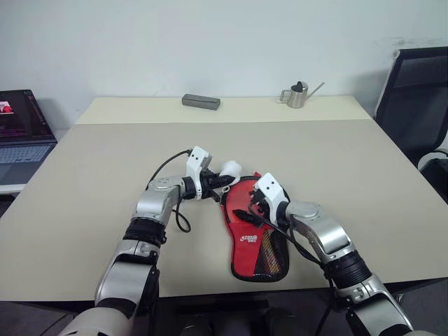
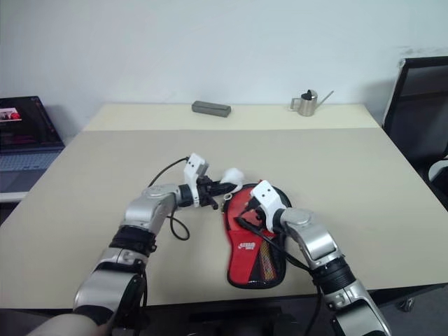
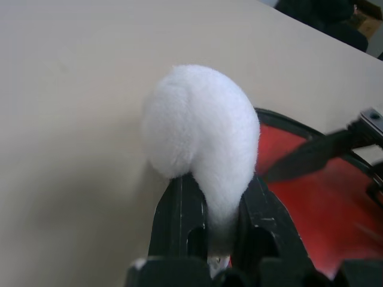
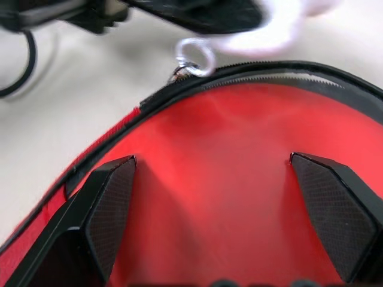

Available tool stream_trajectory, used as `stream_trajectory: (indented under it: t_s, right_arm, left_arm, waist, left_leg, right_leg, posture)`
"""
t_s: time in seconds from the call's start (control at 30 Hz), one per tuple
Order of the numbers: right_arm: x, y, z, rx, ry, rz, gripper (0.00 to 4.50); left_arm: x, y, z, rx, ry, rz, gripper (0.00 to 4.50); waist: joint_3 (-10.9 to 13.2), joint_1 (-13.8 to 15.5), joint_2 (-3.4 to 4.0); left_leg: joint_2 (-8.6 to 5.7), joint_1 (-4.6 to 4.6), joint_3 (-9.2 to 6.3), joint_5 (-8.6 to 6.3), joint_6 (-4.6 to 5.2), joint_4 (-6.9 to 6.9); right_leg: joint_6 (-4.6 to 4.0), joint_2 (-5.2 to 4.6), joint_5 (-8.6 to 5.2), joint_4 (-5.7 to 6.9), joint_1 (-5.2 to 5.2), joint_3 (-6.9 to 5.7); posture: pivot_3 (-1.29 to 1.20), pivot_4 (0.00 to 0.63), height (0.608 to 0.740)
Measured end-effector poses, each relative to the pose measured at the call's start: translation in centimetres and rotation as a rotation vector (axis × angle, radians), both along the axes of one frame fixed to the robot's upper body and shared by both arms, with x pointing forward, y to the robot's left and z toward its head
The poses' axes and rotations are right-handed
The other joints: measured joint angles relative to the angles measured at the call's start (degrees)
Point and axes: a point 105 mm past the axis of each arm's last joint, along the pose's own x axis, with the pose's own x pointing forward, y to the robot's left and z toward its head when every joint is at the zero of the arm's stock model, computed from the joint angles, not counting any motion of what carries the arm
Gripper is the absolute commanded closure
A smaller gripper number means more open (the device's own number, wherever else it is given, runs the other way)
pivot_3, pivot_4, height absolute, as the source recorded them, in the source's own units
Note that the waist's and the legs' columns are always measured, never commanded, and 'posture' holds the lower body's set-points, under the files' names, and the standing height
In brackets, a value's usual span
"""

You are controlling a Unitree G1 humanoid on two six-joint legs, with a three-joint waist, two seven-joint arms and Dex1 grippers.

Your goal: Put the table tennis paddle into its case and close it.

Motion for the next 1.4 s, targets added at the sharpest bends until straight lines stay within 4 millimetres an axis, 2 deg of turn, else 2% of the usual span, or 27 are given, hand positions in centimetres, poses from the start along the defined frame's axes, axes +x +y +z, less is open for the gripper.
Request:
stream_trajectory:
  t_s: [0.23, 0.4, 0.77, 1.17, 1.33, 1.4]
  right_arm:
    - [0.1, 0.8, -0.2, 0.013, -0.013, -0.019, 0.00]
    - [0.1, 1.0, -0.3, 0.017, -0.021, -0.031, 0.00]
    - [0.0, 1.3, -0.5, 0.022, -0.026, -0.046, 0.00]
    - [-0.1, 0.4, -0.8, 0.022, -0.032, -0.071, 0.00]
    - [-0.9, -0.1, -0.8, 0.034, -0.039, -0.080, 0.00]
    - [-1.1, -0.4, -0.8, 0.037, -0.040, -0.089, 0.00]
  left_arm:
    - [1.3, -1.1, -0.4, 0.034, -0.005, -0.011, 4.34]
    - [2.0, -2.5, 0.2, 0.066, -0.031, -0.043, 4.34]
    - [3.3, -3.0, -0.7, 0.182, -0.053, 0.021, 4.34]
    - [4.4, -4.4, 0.1, 0.264, -0.142, 0.093, 4.34]
    - [5.0, -4.6, 0.8, 0.297, -0.198, 0.133, 4.34]
    - [5.0, -5.3, 1.1, 0.302, -0.220, 0.127, 4.34]
  waist:
    - [-0.10, -0.20, -0.02]
    - [-0.16, -0.30, -0.04]
    - [-0.23, -0.24, -0.09]
    - [-0.52, 0.26, -0.12]
    - [-0.53, 0.45, -0.12]
    - [-0.54, 0.72, -0.13]
  left_leg:
    - [0.00, -0.01, -0.01, 0.00, 0.00, -0.04]
    - [-0.01, 0.00, 0.02, 0.00, 0.00, -0.05]
    - [-0.02, 0.00, -0.02, 0.00, 0.00, -0.05]
    - [-0.05, -0.03, -0.03, -0.03, -0.04, -0.11]
    - [-0.05, -0.08, -0.05, -0.09, -0.16, -0.22]
    - [-0.09, -0.10, -0.06, -0.13, -0.21, -0.23]
  right_leg:
    - [0.00, 0.01, -0.01, -0.03, -0.01, -0.01]
    - [0.01, 0.01, -0.01, -0.03, -0.01, 0.01]
    - [0.05, 0.01, 0.00, -0.05, 0.01, -0.02]
    - [0.08, -0.02, -0.01, -0.24, 0.06, -0.05]
    - [0.16, -0.04, -0.07, -0.39, 0.06, -0.07]
    - [0.23, -0.07, -0.11, -0.45, 0.07, -0.08]
  posture:
    - [0.00, 0.150, 0.740]
    - [0.00, 0.150, 0.740]
    - [0.00, 0.150, 0.740]
    - [0.00, 0.150, 0.740]
    - [0.00, 0.150, 0.740]
    - [0.00, 0.150, 0.740]
